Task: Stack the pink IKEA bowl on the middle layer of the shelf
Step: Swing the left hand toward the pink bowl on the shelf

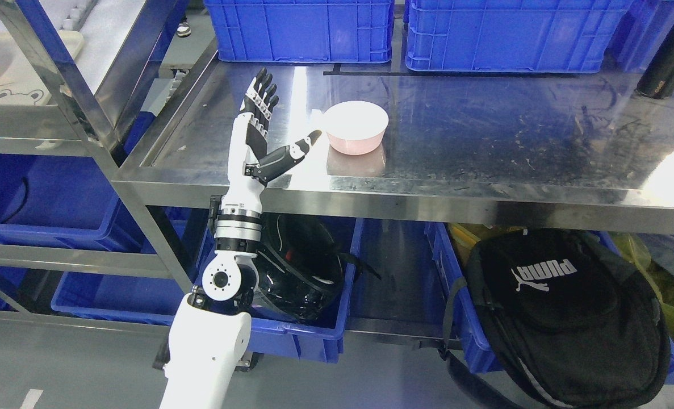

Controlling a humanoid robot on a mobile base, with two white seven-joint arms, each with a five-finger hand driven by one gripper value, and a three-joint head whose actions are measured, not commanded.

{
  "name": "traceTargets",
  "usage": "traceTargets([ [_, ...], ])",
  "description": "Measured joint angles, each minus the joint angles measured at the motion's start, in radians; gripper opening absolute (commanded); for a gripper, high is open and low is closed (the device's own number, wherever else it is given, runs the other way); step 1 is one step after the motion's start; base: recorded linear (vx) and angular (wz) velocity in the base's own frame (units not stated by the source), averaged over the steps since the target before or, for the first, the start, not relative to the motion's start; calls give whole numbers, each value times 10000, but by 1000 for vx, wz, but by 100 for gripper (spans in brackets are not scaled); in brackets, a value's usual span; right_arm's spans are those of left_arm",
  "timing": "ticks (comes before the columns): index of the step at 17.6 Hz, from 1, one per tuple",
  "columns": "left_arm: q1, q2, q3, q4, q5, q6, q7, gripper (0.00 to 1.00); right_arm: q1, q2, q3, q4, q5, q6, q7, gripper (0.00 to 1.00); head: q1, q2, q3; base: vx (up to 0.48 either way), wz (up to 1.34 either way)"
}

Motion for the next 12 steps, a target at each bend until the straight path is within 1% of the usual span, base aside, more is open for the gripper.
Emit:
traceTargets([
  [5, -29, 14, 122, -92, -144, 1, -86, 100, 0, 0, 0, 0, 0, 0, 0, 100, 0, 0, 0, 0, 0],
  [7, -123, 226, 176, -122, -460, 1, -410, 100, 0, 0, 0, 0, 0, 0, 0, 100, 0, 0, 0, 0, 0],
  [10, -352, 888, 251, -150, -1331, -2, -1509, 99, 1, 0, 0, 0, 0, 0, 0, 100, 0, 0, 0, 0, 0],
  [12, -848, 1570, 293, -174, -2384, 72, -2727, 97, 0, 0, 0, 0, 0, 0, 0, 100, 0, 0, 0, 0, 0],
])
